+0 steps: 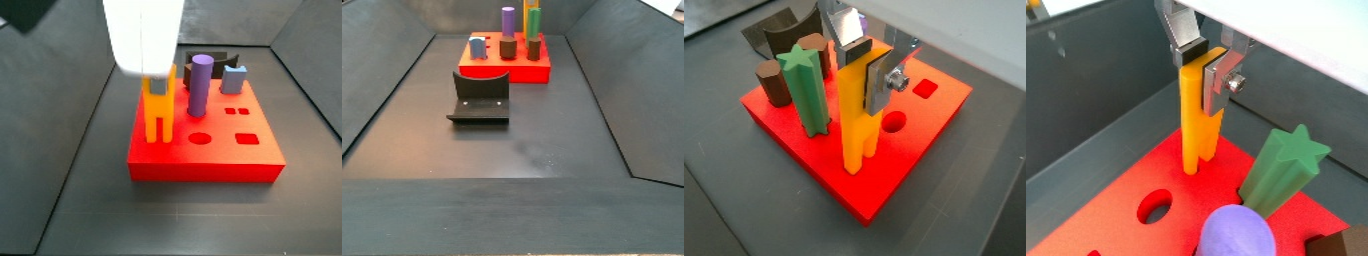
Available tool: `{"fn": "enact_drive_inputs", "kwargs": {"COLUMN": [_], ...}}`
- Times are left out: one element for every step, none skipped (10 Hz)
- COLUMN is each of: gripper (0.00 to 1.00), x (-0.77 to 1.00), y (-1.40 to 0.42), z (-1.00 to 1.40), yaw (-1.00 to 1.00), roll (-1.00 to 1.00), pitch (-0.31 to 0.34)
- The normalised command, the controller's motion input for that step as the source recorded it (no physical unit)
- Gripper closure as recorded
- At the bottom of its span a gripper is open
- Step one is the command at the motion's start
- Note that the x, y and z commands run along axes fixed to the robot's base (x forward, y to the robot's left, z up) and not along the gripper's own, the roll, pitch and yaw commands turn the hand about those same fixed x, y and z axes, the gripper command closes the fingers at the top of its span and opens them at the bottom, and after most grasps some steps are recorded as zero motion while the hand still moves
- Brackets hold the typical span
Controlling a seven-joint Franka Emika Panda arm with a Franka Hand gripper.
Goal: Pick up the square-circle object. Move up. Move to above the board. Insert the square-circle object.
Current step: Insert the square-circle object.
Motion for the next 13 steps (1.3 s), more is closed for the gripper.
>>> {"fn": "enact_drive_inputs", "kwargs": {"gripper": [1.0, 1.0, 1.0, 1.0, 1.0, 1.0, 1.0, 1.0, 1.0, 1.0, 1.0, 1.0, 1.0], "x": [0.23, 0.21, 0.33, 0.0, 0.0, 0.0, -0.01, -0.07, -0.01, 0.0, 0.0, 0.05, 0.0], "y": [0.0, 0.0, 0.04, 0.17, 0.15, 0.17, 0.22, 0.31, 0.27, 0.21, 0.19, 0.1, 0.0], "z": [-0.11, -0.1, -0.16, -0.1, -0.01, -0.1, -0.15, -0.26, -0.27, -0.27, -0.31, -0.18, 0.0], "yaw": [0.0, 0.0, 0.0, -0.11, -0.05, -0.04, -0.02, -0.01, 0.0, 0.0, -0.01, -0.02, 0.0], "roll": [0.29, 0.14, 0.08, -0.06, -0.05, -0.09, -0.15, -0.25, -0.24, -0.21, -0.18, -0.12, 0.0], "pitch": [0.133, 0.129, 0.169, 0.0, 0.009, 0.0, -0.064, -0.136, -0.089, -0.057, -0.017, -0.026, -0.017]}}
